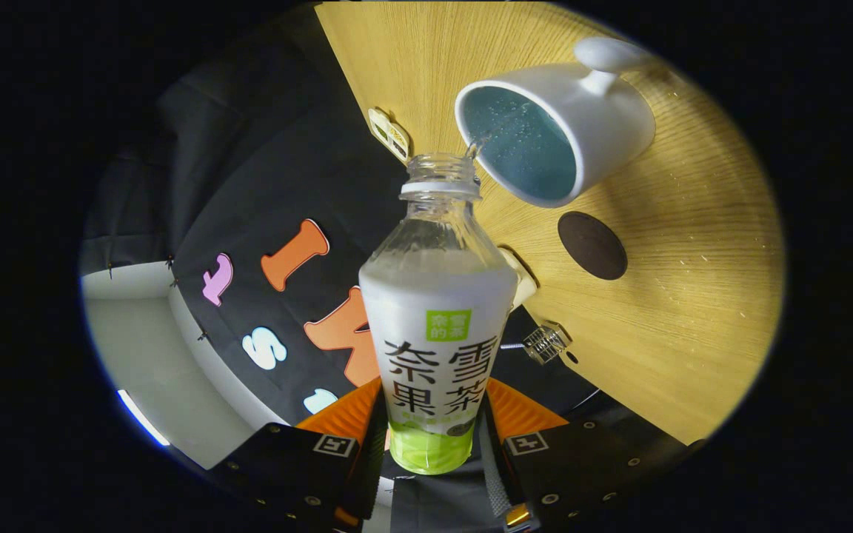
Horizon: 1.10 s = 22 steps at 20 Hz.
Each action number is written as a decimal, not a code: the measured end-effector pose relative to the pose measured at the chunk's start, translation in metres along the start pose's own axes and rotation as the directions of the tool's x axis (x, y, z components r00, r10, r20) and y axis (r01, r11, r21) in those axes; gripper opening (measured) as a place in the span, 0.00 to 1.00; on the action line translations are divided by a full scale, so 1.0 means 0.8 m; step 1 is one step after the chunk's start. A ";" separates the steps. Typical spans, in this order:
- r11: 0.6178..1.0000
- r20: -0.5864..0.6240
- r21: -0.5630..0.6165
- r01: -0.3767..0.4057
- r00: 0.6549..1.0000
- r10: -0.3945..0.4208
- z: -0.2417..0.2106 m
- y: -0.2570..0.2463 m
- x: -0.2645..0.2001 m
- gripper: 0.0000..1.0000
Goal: Take the bottle from table, then pour the juice into the cup, finally place the bottle on the coaster
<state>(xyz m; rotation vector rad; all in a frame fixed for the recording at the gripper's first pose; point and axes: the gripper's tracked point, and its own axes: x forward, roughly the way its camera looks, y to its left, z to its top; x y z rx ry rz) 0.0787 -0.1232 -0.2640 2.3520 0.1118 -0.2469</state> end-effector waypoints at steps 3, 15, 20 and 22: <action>1.000 -0.009 0.003 -0.001 1.000 0.001 -0.005 -0.005 0.000 0.59; 0.851 0.074 -0.480 0.214 0.976 -0.204 0.032 -0.108 0.003 0.59; 0.604 0.102 -0.779 0.169 0.984 -0.144 0.033 -0.105 0.003 0.59; 0.471 0.105 -0.871 0.143 0.989 -0.107 0.025 -0.092 0.008 0.59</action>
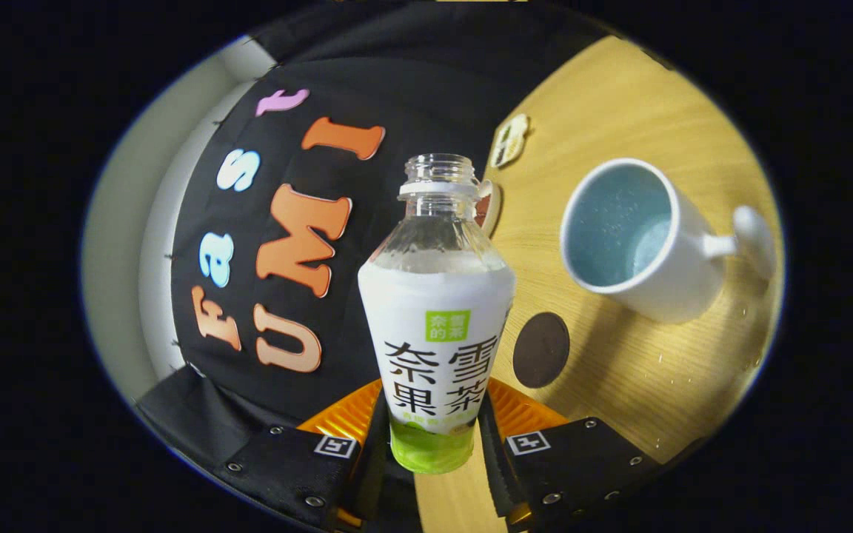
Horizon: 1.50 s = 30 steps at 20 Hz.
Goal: Take the bottle from table, then pour the juice into the cup, finally place the bottle on the coaster
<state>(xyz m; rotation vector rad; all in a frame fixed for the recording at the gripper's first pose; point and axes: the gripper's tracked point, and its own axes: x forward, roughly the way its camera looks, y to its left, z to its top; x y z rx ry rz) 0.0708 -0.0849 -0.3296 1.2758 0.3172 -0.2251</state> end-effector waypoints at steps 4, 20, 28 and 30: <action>0.940 0.099 -0.338 0.054 0.995 -0.021 0.022 0.009 0.002 0.59; 0.293 0.182 -0.938 0.186 0.982 -0.044 0.015 0.020 0.075 0.59; 0.290 0.139 -0.942 0.168 0.983 -0.116 0.003 -0.032 0.120 0.60; 0.307 0.134 -0.936 0.174 0.980 -0.146 0.001 -0.048 0.127 0.60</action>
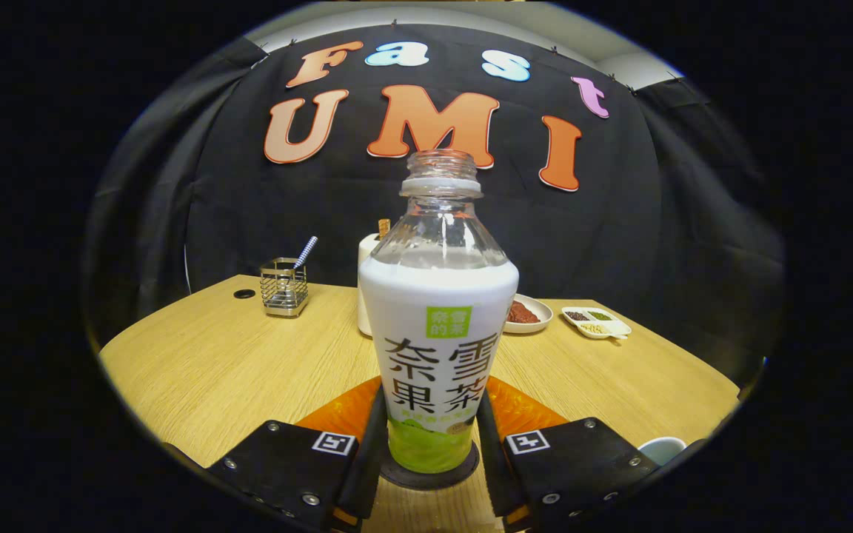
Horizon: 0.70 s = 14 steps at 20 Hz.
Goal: Take the bottle from table, then pour the juice into the cup, finally place the bottle on the coaster
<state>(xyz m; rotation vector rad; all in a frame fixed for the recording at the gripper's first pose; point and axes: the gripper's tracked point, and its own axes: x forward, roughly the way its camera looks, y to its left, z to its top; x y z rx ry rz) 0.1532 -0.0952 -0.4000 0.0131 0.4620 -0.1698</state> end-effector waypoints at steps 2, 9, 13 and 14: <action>1.000 -0.010 -0.004 0.007 1.000 -0.007 -0.006 -0.001 0.004 0.60; 0.999 -0.022 0.047 0.015 1.000 -0.014 -0.010 -0.002 0.001 0.68; 0.997 0.026 0.071 0.030 0.999 -0.032 0.015 -0.005 -0.025 0.86; 0.996 0.046 0.083 0.038 0.998 -0.042 0.022 -0.007 -0.035 0.91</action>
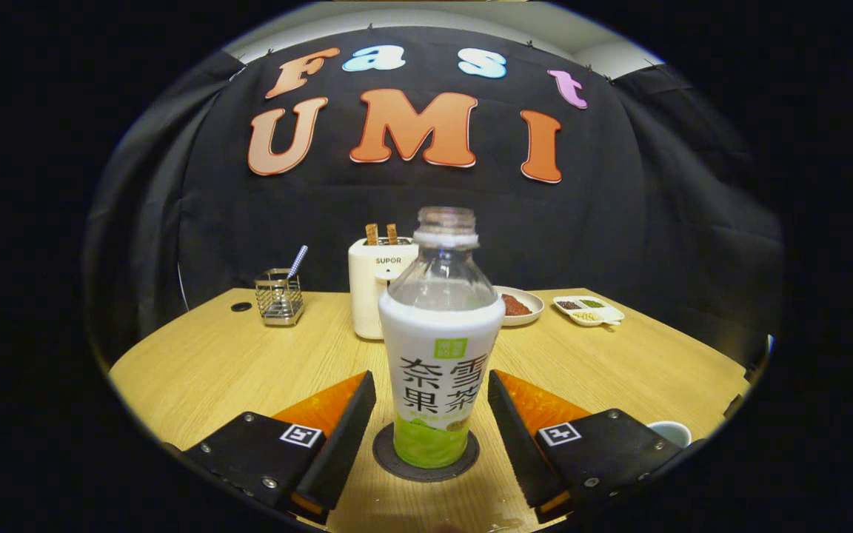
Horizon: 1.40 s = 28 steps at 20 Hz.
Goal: Take the bottle from table, then pour the juice into the cup, finally place the bottle on the coaster
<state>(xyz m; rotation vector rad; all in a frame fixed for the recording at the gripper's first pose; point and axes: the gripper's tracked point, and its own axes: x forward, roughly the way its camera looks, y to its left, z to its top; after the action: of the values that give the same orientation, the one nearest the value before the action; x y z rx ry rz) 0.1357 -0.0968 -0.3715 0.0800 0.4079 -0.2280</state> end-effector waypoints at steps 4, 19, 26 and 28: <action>0.999 0.089 0.048 -0.001 0.996 -0.004 0.050 0.001 -0.054 0.97; 0.954 0.392 0.058 -0.294 0.886 0.249 0.279 0.117 -0.322 0.97; 0.967 0.420 0.012 -0.253 0.879 0.225 0.309 0.119 -0.378 0.96; 0.963 0.419 0.015 -0.271 0.876 0.240 0.308 0.124 -0.386 0.96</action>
<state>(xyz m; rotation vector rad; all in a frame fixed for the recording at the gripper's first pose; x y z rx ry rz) -0.0218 0.0324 -0.0191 0.1534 -0.0388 0.0063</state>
